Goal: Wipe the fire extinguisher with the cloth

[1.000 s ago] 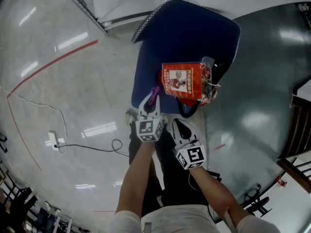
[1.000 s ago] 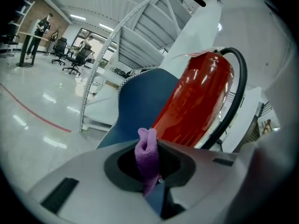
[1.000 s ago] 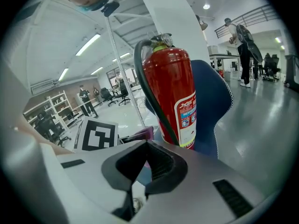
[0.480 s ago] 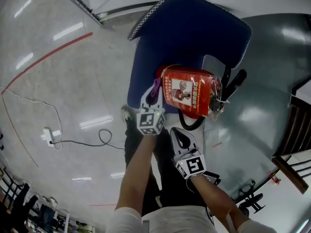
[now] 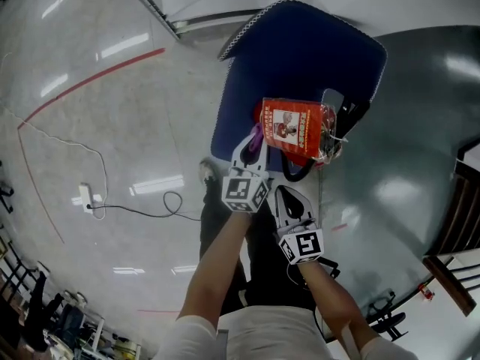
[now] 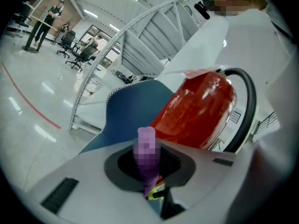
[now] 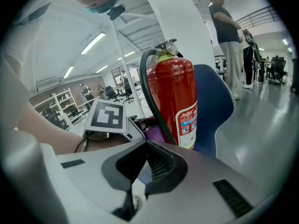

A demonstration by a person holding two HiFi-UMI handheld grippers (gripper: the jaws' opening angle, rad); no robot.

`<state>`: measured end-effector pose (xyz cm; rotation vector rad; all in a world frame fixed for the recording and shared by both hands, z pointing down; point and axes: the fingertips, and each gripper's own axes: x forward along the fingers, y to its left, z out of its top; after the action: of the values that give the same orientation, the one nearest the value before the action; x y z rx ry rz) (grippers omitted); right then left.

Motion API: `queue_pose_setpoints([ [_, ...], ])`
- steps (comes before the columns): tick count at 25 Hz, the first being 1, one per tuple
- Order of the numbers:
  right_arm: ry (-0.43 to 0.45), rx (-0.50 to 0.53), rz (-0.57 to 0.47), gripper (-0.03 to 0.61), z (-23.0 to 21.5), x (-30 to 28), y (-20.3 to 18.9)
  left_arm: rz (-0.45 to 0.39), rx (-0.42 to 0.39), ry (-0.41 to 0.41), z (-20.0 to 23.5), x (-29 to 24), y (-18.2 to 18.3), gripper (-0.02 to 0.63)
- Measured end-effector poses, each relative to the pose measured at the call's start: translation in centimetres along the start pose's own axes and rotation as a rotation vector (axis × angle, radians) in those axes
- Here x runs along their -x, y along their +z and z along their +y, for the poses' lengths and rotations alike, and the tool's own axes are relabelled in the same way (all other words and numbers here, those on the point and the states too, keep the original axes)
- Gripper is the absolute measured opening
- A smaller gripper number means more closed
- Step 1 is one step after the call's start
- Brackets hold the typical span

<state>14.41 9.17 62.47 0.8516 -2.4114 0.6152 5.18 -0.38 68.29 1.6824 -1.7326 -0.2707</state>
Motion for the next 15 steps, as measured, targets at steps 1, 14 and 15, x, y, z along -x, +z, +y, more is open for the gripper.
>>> queue_pose_setpoints([
  [1, -0.003, 0.004, -0.009, 0.012, -0.1, 0.4, 0.3, -0.008, 0.005, -0.007, -0.8, 0.4, 0.7, 0.050],
  [14, 0.007, 0.045, -0.082, 0.012, 2.7, 6.2, 3.7, -0.063, 0.017, -0.039, -6.4, 4.3, 7.7, 0.051],
  [15, 0.008, 0.049, -0.084, 0.012, 2.8, 6.4, 3.9, -0.062, 0.020, -0.043, -6.7, 4.5, 8.0, 0.051],
])
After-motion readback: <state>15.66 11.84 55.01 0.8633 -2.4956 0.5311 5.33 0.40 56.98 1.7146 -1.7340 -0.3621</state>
